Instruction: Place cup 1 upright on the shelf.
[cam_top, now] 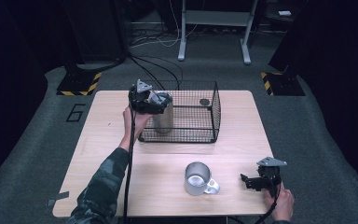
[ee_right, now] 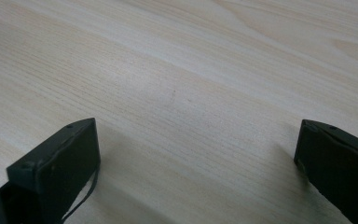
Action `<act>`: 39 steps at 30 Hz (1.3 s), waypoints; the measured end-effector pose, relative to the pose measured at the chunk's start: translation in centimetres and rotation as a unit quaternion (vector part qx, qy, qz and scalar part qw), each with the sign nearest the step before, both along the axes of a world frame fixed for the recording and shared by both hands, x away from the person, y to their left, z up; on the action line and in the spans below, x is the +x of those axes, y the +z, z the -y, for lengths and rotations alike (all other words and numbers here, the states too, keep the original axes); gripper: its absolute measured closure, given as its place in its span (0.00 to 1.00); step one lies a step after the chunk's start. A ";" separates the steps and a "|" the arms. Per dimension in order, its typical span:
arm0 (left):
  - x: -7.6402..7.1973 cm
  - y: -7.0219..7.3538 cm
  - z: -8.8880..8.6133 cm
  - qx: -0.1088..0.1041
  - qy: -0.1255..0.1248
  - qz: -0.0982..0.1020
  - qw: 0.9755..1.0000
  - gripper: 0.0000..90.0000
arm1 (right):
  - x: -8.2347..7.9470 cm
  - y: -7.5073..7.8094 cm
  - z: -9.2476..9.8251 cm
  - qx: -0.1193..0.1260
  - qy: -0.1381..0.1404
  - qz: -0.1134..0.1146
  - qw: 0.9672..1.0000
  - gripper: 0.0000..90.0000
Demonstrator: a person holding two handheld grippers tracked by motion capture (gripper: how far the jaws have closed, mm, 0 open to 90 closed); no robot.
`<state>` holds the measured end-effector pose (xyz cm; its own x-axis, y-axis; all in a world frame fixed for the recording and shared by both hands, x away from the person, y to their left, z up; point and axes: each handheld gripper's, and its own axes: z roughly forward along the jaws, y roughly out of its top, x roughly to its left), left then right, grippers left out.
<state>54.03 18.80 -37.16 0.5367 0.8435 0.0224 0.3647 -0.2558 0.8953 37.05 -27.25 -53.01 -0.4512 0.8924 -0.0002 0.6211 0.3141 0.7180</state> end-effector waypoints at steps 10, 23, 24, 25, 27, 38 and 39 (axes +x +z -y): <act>-4.1 0.6 -1.8 0.016 -0.026 0.019 0.999 0.00 | 0.0 0.0 0.0 -0.001 0.001 0.000 1.000 0.00; -8.7 -1.2 -5.6 0.016 -0.024 0.019 0.999 0.00 | 0.0 0.0 0.0 0.000 0.000 0.000 1.000 0.00; -9.0 -1.3 -5.9 0.018 -0.025 0.016 0.999 0.00 | 0.0 0.0 0.0 -0.001 0.002 0.000 1.000 0.00; -9.4 -1.5 -6.1 0.022 -0.024 0.017 0.999 0.00 | 0.0 0.0 0.0 0.000 0.000 0.000 1.000 0.00; -9.8 -1.9 -6.4 0.024 -0.021 0.019 0.999 0.00 | 0.0 0.0 0.0 0.000 0.001 0.000 1.000 0.00; -11.9 -4.7 -9.6 0.031 0.008 0.002 0.999 0.00 | 0.0 0.0 0.0 0.000 0.000 0.000 1.000 0.00; -12.0 -5.2 -9.9 0.028 0.014 -0.002 1.000 0.00 | 0.0 0.0 0.0 0.000 0.000 0.000 1.000 0.00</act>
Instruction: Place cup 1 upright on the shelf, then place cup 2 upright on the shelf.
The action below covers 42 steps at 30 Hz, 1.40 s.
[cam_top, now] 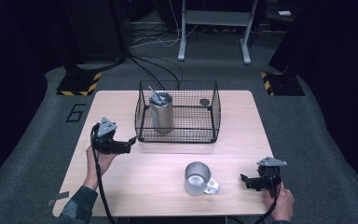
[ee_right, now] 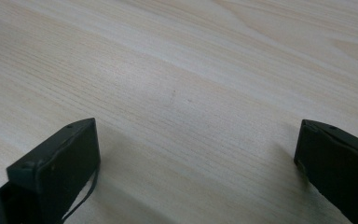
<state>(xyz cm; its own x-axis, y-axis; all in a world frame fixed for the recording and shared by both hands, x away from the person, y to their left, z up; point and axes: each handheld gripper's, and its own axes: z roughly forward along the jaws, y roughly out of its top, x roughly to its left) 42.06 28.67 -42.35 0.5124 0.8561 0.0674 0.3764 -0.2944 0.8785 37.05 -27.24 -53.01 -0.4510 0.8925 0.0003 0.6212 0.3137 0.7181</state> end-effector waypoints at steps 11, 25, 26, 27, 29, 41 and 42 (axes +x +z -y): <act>0.1 -6.6 -3.8 0.023 0.045 -0.082 0.995 0.00 | 0.0 0.0 0.0 0.001 0.000 0.000 1.000 0.00; 1.4 -10.8 -6.1 0.037 0.059 -0.130 0.989 0.00 | -0.2 0.0 -0.2 -0.001 -0.014 -0.003 1.000 0.00; 1.5 -10.8 -6.1 0.035 0.058 -0.131 0.989 0.00 | -0.3 0.0 -0.2 -0.002 -0.016 -0.001 1.000 0.00; 1.5 -10.8 -6.1 0.035 0.057 -0.131 0.989 0.00 | -0.3 0.0 -0.2 -0.001 -0.016 0.003 1.000 0.00; 1.5 -10.8 -6.1 0.031 0.056 -0.129 0.989 0.00 | -0.4 0.0 -0.3 -0.002 -0.025 0.004 1.000 0.00; 1.7 -10.7 -6.1 0.042 0.041 -0.135 0.989 0.00 | -0.4 0.0 -0.2 -0.005 -0.021 0.004 1.000 0.00; 1.7 -10.7 -6.1 0.042 0.040 -0.135 0.989 0.00 | -0.3 0.0 -0.3 -0.004 -0.026 0.000 1.000 0.00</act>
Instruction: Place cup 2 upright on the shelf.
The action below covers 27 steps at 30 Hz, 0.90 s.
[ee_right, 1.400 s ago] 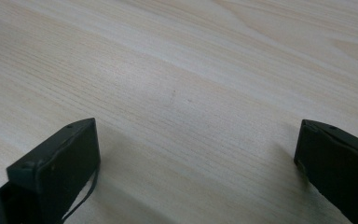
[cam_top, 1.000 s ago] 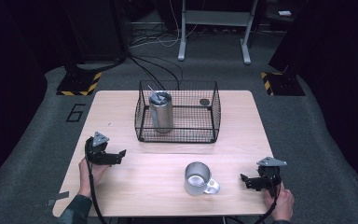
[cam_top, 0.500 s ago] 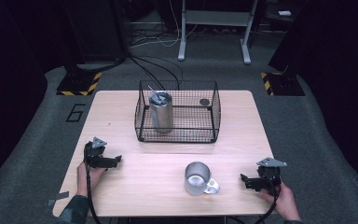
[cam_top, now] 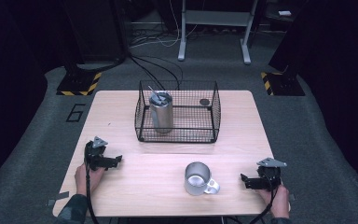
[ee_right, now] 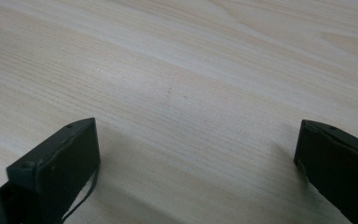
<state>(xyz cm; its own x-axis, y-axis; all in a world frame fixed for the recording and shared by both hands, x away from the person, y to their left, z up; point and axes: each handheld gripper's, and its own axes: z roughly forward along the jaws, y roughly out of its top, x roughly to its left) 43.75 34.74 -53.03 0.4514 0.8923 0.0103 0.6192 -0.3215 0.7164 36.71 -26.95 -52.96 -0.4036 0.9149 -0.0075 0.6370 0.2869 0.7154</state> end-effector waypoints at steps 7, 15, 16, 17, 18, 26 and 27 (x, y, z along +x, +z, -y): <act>0.0 0.1 -0.1 0.009 -0.008 -0.005 1.000 0.00 | 0.0 0.3 0.3 0.001 -0.004 -0.009 1.000 0.00; 0.0 -0.1 0.1 -0.003 0.004 0.004 1.000 0.00 | -1.7 2.2 -0.8 0.062 0.026 0.005 0.998 0.00; 0.0 0.0 0.1 -0.002 0.003 0.000 1.000 0.00 | -1.9 2.6 -1.1 0.065 0.035 0.004 0.997 0.00; 0.0 0.0 0.1 -0.002 0.003 0.000 1.000 0.00 | -2.1 3.1 -1.5 0.069 0.043 0.007 0.997 0.00; 0.0 0.0 0.1 -0.002 0.003 0.000 1.000 0.00 | -2.1 3.1 -1.5 0.069 0.043 0.007 0.997 0.00; 0.0 0.0 0.1 -0.002 0.004 0.001 1.000 0.00 | -3.8 6.5 -4.1 0.095 0.097 0.034 0.990 0.00; 0.0 0.0 0.1 -0.002 0.004 0.001 1.000 0.00 | -3.9 6.8 -4.5 0.096 0.104 0.040 0.989 0.00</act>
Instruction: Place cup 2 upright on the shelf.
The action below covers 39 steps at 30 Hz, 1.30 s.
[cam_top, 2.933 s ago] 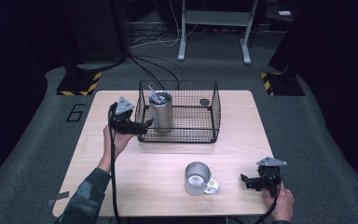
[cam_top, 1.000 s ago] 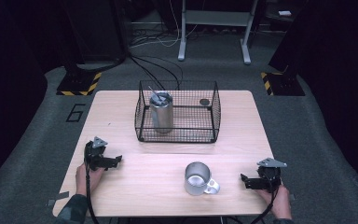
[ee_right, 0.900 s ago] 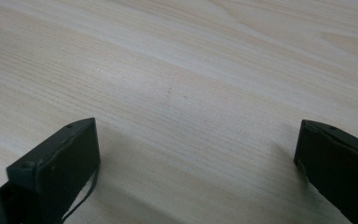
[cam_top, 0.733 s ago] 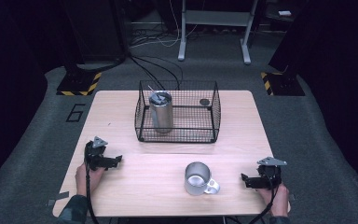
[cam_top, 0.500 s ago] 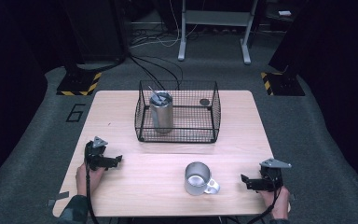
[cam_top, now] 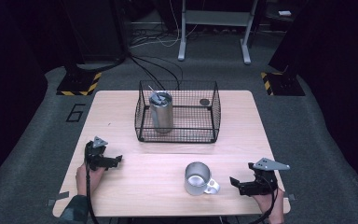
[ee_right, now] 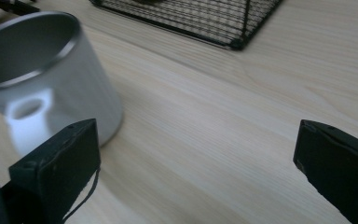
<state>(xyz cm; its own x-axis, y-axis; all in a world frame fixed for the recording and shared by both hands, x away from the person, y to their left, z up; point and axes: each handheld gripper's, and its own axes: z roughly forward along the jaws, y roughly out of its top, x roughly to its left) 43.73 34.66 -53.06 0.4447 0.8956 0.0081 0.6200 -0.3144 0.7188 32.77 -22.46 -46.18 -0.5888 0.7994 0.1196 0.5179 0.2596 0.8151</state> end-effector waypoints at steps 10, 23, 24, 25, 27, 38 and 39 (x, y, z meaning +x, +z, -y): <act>0.0 0.0 0.0 0.000 0.000 0.000 1.000 0.00 | -0.9 2.3 -4.1 -0.004 0.071 0.002 0.997 0.00; 0.0 0.0 0.0 0.000 0.000 0.000 1.000 0.00 | -0.6 2.5 -10.0 -0.057 0.130 0.003 0.990 0.00; 0.0 0.0 0.0 0.000 0.000 0.000 1.000 0.00 | -0.5 2.5 -10.4 -0.061 0.133 0.004 0.989 0.00; 0.0 0.0 0.0 0.000 0.000 0.000 1.000 0.00 | -0.5 2.5 -10.4 -0.061 0.133 0.004 0.989 0.00; 0.0 0.0 0.0 0.000 0.000 0.000 1.000 0.00 | -0.3 2.2 -11.3 -0.071 0.141 -0.002 0.988 0.00; 0.0 0.0 0.0 0.000 0.000 0.000 1.000 0.00 | 0.4 1.7 -12.9 -0.106 0.136 -0.004 0.985 0.00; 0.0 0.0 0.0 0.000 0.000 0.000 1.000 0.00 | 0.6 1.6 -13.0 -0.104 0.137 -0.003 0.985 0.02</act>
<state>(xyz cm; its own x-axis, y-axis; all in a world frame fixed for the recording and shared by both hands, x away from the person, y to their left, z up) 43.73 34.67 -53.06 0.4447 0.8957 0.0076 0.6203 -0.3140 0.7188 33.37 -9.49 -44.59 -0.7863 0.6174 -0.0259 0.4095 0.5521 0.7263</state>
